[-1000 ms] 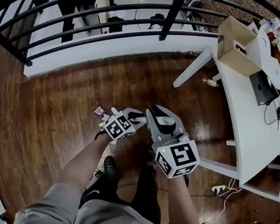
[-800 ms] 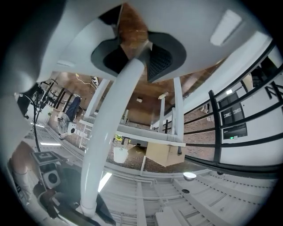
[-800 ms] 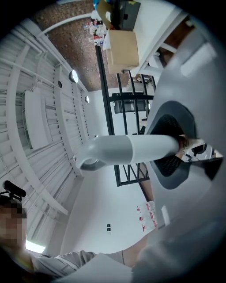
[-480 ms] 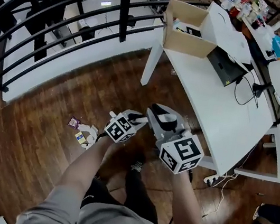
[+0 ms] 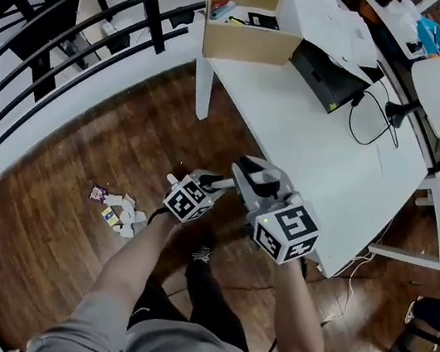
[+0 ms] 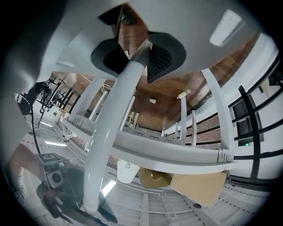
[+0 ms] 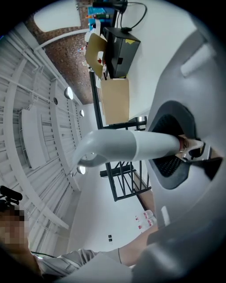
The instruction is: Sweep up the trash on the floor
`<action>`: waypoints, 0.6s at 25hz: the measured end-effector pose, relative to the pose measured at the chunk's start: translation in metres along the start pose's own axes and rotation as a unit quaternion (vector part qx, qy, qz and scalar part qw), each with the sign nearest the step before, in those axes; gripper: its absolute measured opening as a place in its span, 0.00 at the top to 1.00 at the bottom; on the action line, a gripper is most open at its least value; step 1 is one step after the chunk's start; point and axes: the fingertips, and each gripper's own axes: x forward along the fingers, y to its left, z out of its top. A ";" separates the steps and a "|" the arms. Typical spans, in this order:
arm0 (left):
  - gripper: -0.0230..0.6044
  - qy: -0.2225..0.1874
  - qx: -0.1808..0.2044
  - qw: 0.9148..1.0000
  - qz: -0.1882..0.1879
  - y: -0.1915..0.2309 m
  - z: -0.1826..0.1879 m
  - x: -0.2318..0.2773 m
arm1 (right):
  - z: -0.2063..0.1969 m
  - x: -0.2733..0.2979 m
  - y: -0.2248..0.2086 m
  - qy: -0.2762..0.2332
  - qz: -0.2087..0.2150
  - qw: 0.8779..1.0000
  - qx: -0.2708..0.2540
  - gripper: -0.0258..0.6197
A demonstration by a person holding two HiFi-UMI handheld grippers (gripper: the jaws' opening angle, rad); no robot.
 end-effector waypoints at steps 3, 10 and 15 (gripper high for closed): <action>0.79 0.008 -0.011 1.000 0.002 0.000 -0.004 0.021 | -0.014 -0.001 -0.022 0.015 0.001 1.000 0.004 0.87; 0.79 0.008 -0.028 1.000 0.007 -0.001 -0.005 0.053 | -0.026 0.000 -0.058 0.010 -0.009 1.000 0.000 0.86; 0.80 0.009 -0.038 0.999 0.017 0.005 -0.001 0.059 | -0.022 -0.006 -0.073 0.000 -0.012 1.000 0.012 0.75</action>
